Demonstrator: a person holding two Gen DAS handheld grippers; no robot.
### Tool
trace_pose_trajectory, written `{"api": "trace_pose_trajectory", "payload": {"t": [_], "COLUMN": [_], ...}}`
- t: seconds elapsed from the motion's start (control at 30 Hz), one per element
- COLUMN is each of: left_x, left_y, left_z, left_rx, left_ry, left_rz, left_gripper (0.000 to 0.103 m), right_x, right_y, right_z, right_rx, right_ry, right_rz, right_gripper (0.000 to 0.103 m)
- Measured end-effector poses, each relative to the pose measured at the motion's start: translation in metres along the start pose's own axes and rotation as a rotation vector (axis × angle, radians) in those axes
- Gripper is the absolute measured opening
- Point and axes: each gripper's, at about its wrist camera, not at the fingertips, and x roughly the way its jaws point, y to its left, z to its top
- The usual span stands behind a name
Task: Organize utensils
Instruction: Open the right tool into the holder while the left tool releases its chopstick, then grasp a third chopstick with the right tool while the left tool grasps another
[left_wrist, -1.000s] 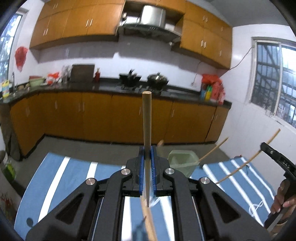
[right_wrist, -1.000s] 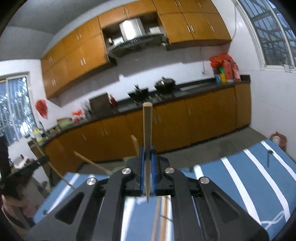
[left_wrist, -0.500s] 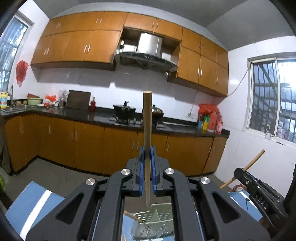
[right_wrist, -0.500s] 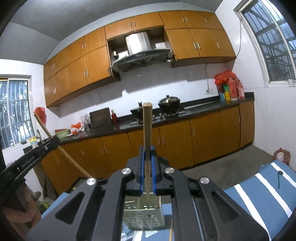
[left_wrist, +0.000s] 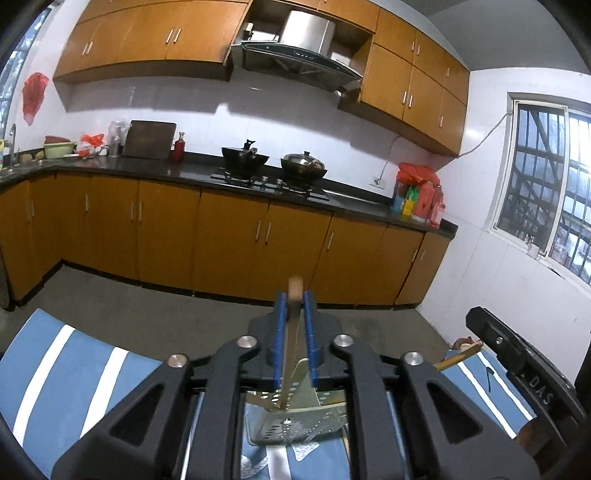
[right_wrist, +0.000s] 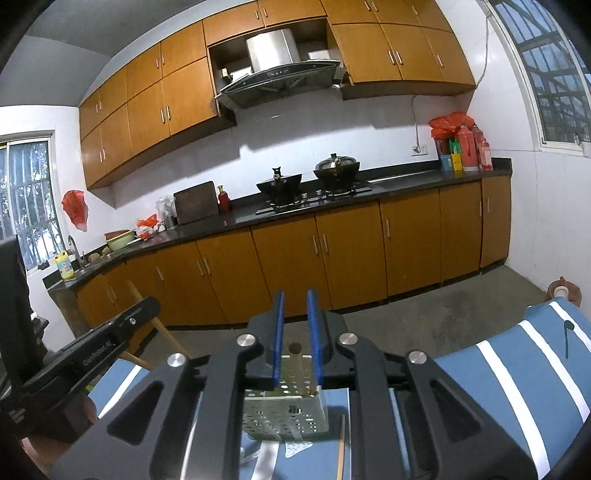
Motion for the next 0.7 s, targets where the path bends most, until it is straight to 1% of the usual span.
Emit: {"api": "trace_pose_trajectory", "payload": {"t": [0.07, 0.2, 0.27, 0.33, 0.43, 0.53, 0.6, 0.67, 0.7], "left_x": [-0.008, -0.018, -0.029, -0.043, -0.062, -0.075, -0.079, -0.077, -0.073], "left_y": [0.001, 0.003, 0.007, 0.012, 0.022, 0.030, 0.036, 0.043, 0.046], "left_z": [0.003, 0.010, 0.012, 0.011, 0.006, -0.004, -0.019, -0.045, -0.059], "left_rx": [-0.007, -0.020, -0.030, -0.046, -0.070, -0.085, -0.073, -0.040, -0.018], "left_ry": [-0.019, -0.039, -0.053, -0.066, -0.078, -0.068, -0.033, 0.033, 0.076], "left_rz": [0.007, 0.010, 0.011, 0.011, 0.019, 0.030, 0.057, 0.105, 0.128], "left_gripper": [0.031, 0.031, 0.033, 0.034, 0.034, 0.034, 0.035, 0.035, 0.035], "right_x": [-0.008, -0.033, -0.046, -0.060, -0.072, -0.069, -0.054, -0.041, -0.033], "right_y": [0.001, -0.003, -0.008, -0.017, -0.032, -0.051, -0.062, -0.071, -0.075], "right_z": [0.002, 0.007, 0.004, -0.005, -0.026, -0.060, -0.097, -0.132, -0.151], "right_rx": [-0.001, 0.000, 0.004, 0.017, 0.033, 0.055, 0.060, 0.060, 0.063], "right_ry": [-0.014, -0.051, -0.053, -0.040, 0.002, 0.114, 0.236, 0.346, 0.410], "right_rz": [0.000, -0.005, -0.015, -0.028, -0.059, -0.096, -0.111, -0.120, -0.117], "right_gripper": [0.016, 0.016, 0.017, 0.018, 0.019, 0.020, 0.020, 0.019, 0.017]}}
